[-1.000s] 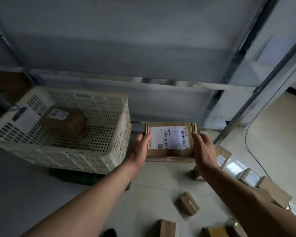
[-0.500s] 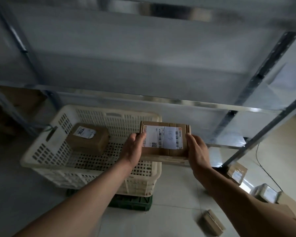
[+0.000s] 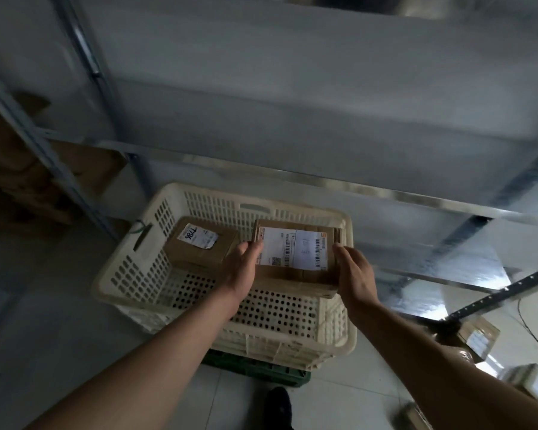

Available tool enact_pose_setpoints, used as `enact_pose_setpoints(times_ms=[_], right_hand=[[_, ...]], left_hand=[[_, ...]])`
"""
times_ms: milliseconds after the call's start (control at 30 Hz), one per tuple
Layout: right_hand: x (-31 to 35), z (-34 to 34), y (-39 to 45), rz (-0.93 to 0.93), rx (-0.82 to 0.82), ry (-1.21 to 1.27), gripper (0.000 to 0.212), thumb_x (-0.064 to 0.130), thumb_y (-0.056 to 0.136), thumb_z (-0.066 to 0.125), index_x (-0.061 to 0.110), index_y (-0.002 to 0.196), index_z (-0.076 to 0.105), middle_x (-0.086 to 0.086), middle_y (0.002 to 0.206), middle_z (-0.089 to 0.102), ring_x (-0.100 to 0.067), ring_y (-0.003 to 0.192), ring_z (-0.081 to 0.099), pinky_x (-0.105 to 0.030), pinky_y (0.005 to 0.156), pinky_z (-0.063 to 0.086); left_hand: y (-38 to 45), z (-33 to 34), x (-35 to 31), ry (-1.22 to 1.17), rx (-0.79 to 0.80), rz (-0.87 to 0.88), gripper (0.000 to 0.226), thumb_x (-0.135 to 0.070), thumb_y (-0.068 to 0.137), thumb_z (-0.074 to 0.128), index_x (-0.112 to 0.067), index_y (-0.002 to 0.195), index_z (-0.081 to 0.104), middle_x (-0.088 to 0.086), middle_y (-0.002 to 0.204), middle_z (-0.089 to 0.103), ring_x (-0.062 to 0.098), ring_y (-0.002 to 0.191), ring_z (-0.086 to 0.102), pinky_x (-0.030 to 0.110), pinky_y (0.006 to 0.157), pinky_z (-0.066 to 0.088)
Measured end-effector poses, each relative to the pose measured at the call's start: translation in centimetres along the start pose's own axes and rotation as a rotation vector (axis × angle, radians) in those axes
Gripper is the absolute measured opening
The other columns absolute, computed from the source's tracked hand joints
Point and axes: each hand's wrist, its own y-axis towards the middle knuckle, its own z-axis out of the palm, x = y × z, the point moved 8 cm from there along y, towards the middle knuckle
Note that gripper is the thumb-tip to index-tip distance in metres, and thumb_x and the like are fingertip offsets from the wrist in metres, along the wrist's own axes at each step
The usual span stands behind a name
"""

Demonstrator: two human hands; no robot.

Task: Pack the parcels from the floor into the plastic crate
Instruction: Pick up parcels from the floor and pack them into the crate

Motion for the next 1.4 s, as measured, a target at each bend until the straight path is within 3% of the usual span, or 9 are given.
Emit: enact_pose_setpoints(times_ms=[267, 433, 533, 700, 767, 867, 1067, 1267, 1400], right_hand=[[-2.1, 5.4, 7.9, 0.072, 0.076, -0.02, 0.027, 0.044, 0.097, 0.054, 0.022, 0.108, 0.064, -0.003, 0.099, 0.073, -0.021, 0.091, 0.071, -0.046, 0.082, 0.06], [-4.4, 8.3, 11.8, 0.153, 0.108, -0.055, 0.038, 0.055, 0.09, 0.058, 0.023, 0.109, 0.066, -0.003, 0.101, 0.073, -0.021, 0.092, 0.071, -0.044, 0.081, 0.06], [-6.1, 9.7, 13.3, 0.199, 0.102, -0.079, 0.057, 0.068, 0.072, 0.059, 0.025, 0.107, 0.067, -0.003, 0.101, 0.074, -0.023, 0.092, 0.072, -0.05, 0.082, 0.06], [-9.6, 12.1, 16.6, 0.271, 0.078, -0.131, 0.036, 0.05, 0.094, 0.058, 0.024, 0.119, 0.061, 0.0, 0.106, 0.07, -0.018, 0.094, 0.068, -0.034, 0.075, 0.055], [-11.3, 13.1, 17.7, 0.291, 0.054, -0.137, 0.031, 0.054, 0.087, 0.063, 0.031, 0.109, 0.064, 0.003, 0.102, 0.072, -0.016, 0.092, 0.069, -0.039, 0.08, 0.058], [-15.0, 14.6, 19.6, 0.328, 0.035, -0.145, 0.049, 0.068, 0.068, 0.065, 0.038, 0.106, 0.067, 0.007, 0.102, 0.075, -0.018, 0.094, 0.072, -0.051, 0.087, 0.058], [-18.8, 17.3, 23.0, 0.347, 0.024, -0.133, 0.043, 0.047, 0.074, 0.065, 0.028, 0.112, 0.064, 0.003, 0.104, 0.072, -0.022, 0.1, 0.068, -0.042, 0.081, 0.054], [-21.4, 20.0, 24.5, 0.356, 0.123, -0.081, 0.047, 0.04, 0.072, 0.065, 0.036, 0.119, 0.061, 0.005, 0.112, 0.07, -0.02, 0.105, 0.065, -0.055, 0.094, 0.052], [-21.7, 21.4, 24.5, 0.348, 0.177, -0.043, 0.055, 0.032, 0.07, 0.063, 0.034, 0.125, 0.059, 0.007, 0.111, 0.07, -0.013, 0.101, 0.065, -0.04, 0.083, 0.054]], left_hand=[[8.1, -0.8, 2.4, 0.112, 0.027, -0.121, 0.042, -0.043, 0.101, 0.04, -0.016, 0.13, 0.056, 0.004, 0.121, 0.062, 0.018, 0.106, 0.057, 0.031, 0.078, 0.044], [13.4, -1.5, 5.1, 0.21, 0.054, -0.212, 0.048, -0.049, 0.1, 0.039, -0.018, 0.135, 0.053, 0.004, 0.131, 0.057, 0.021, 0.116, 0.053, 0.042, 0.1, 0.044], [15.5, -1.0, 7.3, 0.164, 0.125, -0.324, 0.062, -0.053, 0.099, 0.037, -0.019, 0.151, 0.032, 0.004, 0.151, 0.039, 0.024, 0.134, 0.04, 0.043, 0.109, 0.035], [20.9, -1.5, 11.1, 0.252, 0.118, -0.333, 0.038, -0.046, 0.095, 0.048, -0.018, 0.121, 0.049, 0.002, 0.122, 0.055, 0.017, 0.103, 0.051, 0.035, 0.088, 0.043], [22.8, -1.3, 13.0, 0.288, 0.153, -0.373, 0.026, -0.041, 0.094, 0.052, -0.025, 0.114, 0.048, 0.0, 0.117, 0.055, 0.017, 0.1, 0.05, 0.034, 0.085, 0.042], [25.4, -0.6, 15.6, 0.32, 0.237, -0.405, 0.041, -0.038, 0.091, 0.053, -0.027, 0.13, 0.051, -0.003, 0.12, 0.054, 0.017, 0.103, 0.051, 0.033, 0.084, 0.04], [29.6, 0.3, 19.7, 0.441, 0.258, -0.427, 0.05, -0.034, 0.088, 0.057, -0.029, 0.137, 0.05, 0.002, 0.128, 0.055, 0.02, 0.107, 0.055, 0.032, 0.09, 0.047], [30.1, 0.7, 20.3, 0.697, 0.225, -0.274, 0.059, -0.032, 0.095, 0.054, -0.017, 0.148, 0.034, 0.003, 0.149, 0.03, 0.022, 0.135, 0.036, 0.03, 0.105, 0.032], [29.1, 1.1, 20.9, 0.74, 0.273, -0.212, 0.047, -0.03, 0.095, 0.054, -0.013, 0.138, 0.045, -0.001, 0.142, 0.031, 0.019, 0.128, 0.042, 0.022, 0.095, 0.028]])
